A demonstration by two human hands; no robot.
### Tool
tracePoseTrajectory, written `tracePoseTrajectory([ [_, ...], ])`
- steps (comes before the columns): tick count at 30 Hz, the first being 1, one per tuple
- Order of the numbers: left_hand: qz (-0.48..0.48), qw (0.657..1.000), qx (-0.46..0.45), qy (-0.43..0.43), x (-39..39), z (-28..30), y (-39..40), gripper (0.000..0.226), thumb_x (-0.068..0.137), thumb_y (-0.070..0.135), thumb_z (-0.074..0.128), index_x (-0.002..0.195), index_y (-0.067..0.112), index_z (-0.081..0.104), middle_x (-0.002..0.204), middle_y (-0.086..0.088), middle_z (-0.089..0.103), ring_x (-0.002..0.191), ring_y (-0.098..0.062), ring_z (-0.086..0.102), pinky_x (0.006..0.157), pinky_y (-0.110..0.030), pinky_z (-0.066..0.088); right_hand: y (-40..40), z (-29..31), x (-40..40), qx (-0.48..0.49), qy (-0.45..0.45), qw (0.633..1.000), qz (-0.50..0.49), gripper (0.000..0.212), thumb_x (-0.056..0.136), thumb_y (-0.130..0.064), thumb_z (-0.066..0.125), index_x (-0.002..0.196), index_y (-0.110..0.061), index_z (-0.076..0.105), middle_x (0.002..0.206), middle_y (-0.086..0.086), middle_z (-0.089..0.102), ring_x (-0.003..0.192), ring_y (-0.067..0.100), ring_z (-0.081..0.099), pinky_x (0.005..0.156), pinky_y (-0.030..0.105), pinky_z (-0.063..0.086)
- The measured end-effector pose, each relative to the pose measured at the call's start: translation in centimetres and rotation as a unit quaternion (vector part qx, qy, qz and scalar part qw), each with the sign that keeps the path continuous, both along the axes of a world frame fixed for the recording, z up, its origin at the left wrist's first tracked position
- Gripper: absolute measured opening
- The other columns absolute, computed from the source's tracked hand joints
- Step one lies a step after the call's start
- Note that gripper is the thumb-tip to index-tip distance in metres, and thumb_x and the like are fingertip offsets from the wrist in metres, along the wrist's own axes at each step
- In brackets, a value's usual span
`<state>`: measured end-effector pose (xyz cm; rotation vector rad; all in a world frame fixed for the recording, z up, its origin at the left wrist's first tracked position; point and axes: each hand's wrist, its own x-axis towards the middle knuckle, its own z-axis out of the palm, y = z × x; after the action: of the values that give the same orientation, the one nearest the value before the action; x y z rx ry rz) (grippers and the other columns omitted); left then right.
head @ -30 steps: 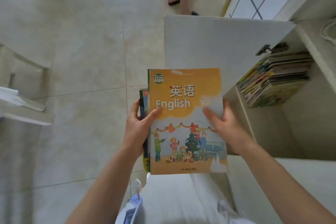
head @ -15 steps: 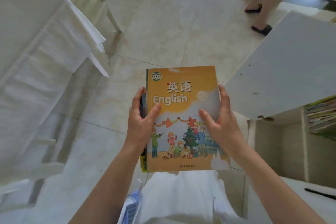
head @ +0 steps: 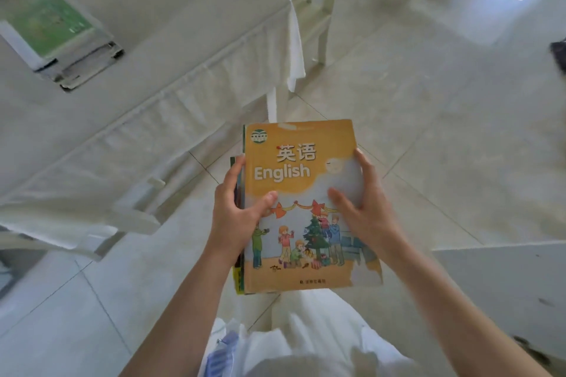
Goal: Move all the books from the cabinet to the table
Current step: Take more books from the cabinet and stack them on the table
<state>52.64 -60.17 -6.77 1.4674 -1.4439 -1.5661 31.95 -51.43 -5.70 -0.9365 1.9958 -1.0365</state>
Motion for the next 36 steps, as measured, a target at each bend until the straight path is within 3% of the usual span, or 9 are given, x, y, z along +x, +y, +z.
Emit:
tracePoseTrajectory([
  [4,0.06,0.998,0.0,0.002,-0.3,0.7,-5.4,0.079,0.061,0.055,0.08,0.124,0.073,0.035,0.137,0.002,0.05,0.115,-0.026,0.062,0.086,-0.048,0.058,-8.0,0.2,-1.3,0.005,0.002,0.999,0.052,0.083,0.081,-0.036,0.068,0.144,-0.045,0.015,0.135,-0.001,0.047,0.113,0.022,0.057,0.087,0.049,0.055],
  [10,0.131,0.991,-0.034,0.019,-0.1,1.6,-12.4,0.074,0.076,0.037,0.08,0.123,0.071,0.035,0.136,0.007,0.052,0.111,-0.019,0.065,0.086,-0.047,0.058,-18.6,1.1,-1.7,-0.009,0.004,0.991,0.131,0.083,0.082,-0.029,0.071,0.143,-0.045,0.017,0.133,-0.003,0.048,0.113,0.019,0.055,0.091,0.047,0.054],
  [14,0.176,0.984,-0.03,0.018,1.3,1.7,-17.0,0.075,0.07,0.042,0.08,0.121,0.073,0.035,0.135,0.003,0.053,0.11,-0.021,0.065,0.086,-0.048,0.058,-24.8,1.6,-0.5,-0.019,-0.012,0.983,0.183,0.081,0.082,-0.031,0.071,0.141,-0.049,0.019,0.133,-0.004,0.049,0.112,0.018,0.057,0.088,0.047,0.056],
  [17,0.199,0.979,-0.021,0.026,3.2,1.2,-21.5,0.08,0.072,0.038,0.08,0.133,0.063,0.035,0.133,0.002,0.054,0.109,-0.022,0.066,0.087,-0.05,0.057,-30.5,1.4,1.2,-0.02,-0.014,0.977,0.21,0.081,0.081,-0.031,0.071,0.141,-0.047,0.019,0.133,-0.004,0.05,0.112,0.017,0.058,0.09,0.046,0.055],
  [23,0.205,0.979,-0.014,0.008,6.9,1.6,-30.2,0.085,0.059,0.055,0.078,0.127,0.073,0.031,0.136,0.002,0.051,0.116,-0.027,0.061,0.09,-0.053,0.054,-39.9,1.9,4.9,-0.027,-0.019,0.97,0.242,0.081,0.08,-0.035,0.071,0.143,-0.042,0.021,0.134,-0.006,0.051,0.112,0.016,0.058,0.094,0.045,0.053],
  [27,0.21,0.978,-0.019,0.002,9.4,2.2,-37.0,0.087,0.06,0.054,0.079,0.13,0.071,0.03,0.136,0.003,0.051,0.117,-0.025,0.06,0.092,-0.053,0.053,-46.5,2.5,7.5,-0.037,-0.018,0.966,0.256,0.086,0.074,-0.051,0.067,0.144,-0.039,0.02,0.14,-0.009,0.045,0.119,0.016,0.054,0.099,0.046,0.049],
  [31,0.214,0.976,-0.026,0.001,10.2,2.2,-41.7,0.094,0.058,0.06,0.082,0.135,0.067,0.029,0.135,0.003,0.054,0.118,-0.027,0.059,0.093,-0.054,0.052,-51.4,2.8,8.4,-0.041,0.003,0.962,0.27,0.081,0.082,-0.04,0.067,0.146,-0.038,0.017,0.143,-0.012,0.041,0.125,0.014,0.048,0.105,0.045,0.042],
  [36,0.23,0.972,-0.031,-0.019,9.4,1.3,-47.7,0.094,0.056,0.071,0.079,0.132,0.072,0.024,0.142,0.01,0.047,0.127,-0.023,0.053,0.098,-0.056,0.048,-57.8,2.3,8.3,-0.029,0.034,0.958,0.283,0.085,0.083,-0.043,0.066,0.147,-0.04,0.01,0.144,-0.008,0.04,0.121,0.018,0.052,0.103,0.048,0.044],
])
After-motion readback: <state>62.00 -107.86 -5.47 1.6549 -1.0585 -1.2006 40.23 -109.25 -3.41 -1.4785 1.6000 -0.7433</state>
